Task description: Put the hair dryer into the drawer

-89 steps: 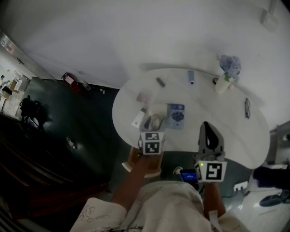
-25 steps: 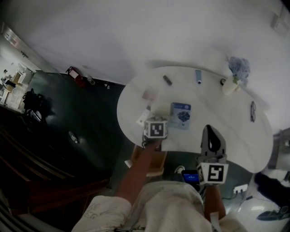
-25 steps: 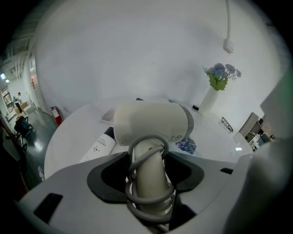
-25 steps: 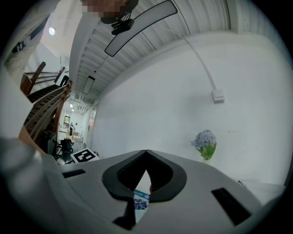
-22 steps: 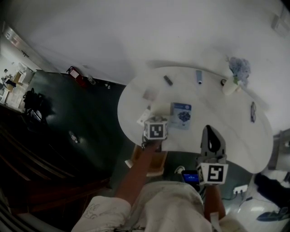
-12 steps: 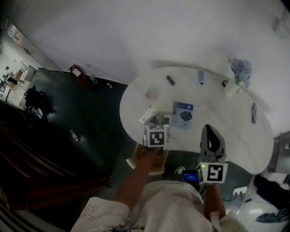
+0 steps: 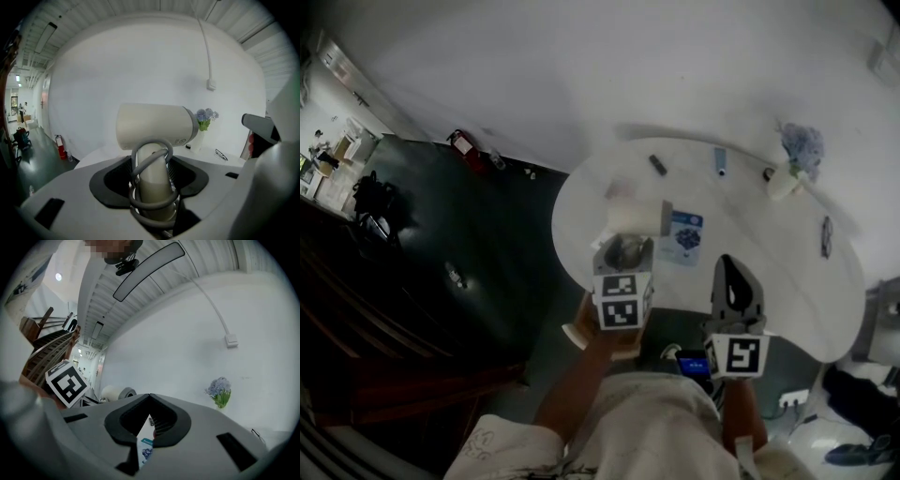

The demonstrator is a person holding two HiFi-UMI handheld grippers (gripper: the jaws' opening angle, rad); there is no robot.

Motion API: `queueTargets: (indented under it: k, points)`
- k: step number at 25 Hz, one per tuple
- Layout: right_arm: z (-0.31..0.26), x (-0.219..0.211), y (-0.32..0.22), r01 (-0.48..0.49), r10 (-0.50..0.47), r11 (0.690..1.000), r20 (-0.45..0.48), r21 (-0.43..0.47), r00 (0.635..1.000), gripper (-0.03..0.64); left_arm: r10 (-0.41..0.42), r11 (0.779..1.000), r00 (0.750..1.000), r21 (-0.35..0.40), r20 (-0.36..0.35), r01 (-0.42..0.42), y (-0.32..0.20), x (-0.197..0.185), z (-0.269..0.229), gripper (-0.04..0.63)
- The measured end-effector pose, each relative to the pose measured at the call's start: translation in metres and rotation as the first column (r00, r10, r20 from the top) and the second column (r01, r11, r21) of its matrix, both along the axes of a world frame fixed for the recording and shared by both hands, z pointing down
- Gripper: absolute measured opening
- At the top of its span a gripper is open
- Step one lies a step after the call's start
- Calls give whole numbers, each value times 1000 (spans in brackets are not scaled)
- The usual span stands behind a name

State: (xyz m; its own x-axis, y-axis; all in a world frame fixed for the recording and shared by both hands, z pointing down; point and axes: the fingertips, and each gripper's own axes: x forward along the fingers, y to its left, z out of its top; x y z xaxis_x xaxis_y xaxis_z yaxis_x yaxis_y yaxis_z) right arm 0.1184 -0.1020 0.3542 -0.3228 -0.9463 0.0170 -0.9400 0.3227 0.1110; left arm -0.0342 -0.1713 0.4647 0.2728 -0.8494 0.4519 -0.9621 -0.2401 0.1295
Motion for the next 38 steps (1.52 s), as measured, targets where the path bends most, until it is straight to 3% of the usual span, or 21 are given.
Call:
queueTargets:
  k: [10, 20, 31, 38]
  points:
    - [-3, -16, 5, 40, -40, 999, 3, 2, 999, 5, -39, 987, 999, 157, -22, 42, 31, -15, -56, 249]
    - [-3, -42, 12, 94, -95, 995, 17, 13, 995, 5, -82, 932, 996, 351, -40, 91, 70, -40, -89, 248]
    - [4, -76, 23, 172, -172, 985, 9, -3, 985, 5, -115, 948, 993, 298, -15, 115, 107, -70, -66, 247]
    - [9, -91, 26, 207, -207, 978, 11, -16, 978, 5, -126, 969, 992, 214, 8, 121, 130, -85, -32, 247]
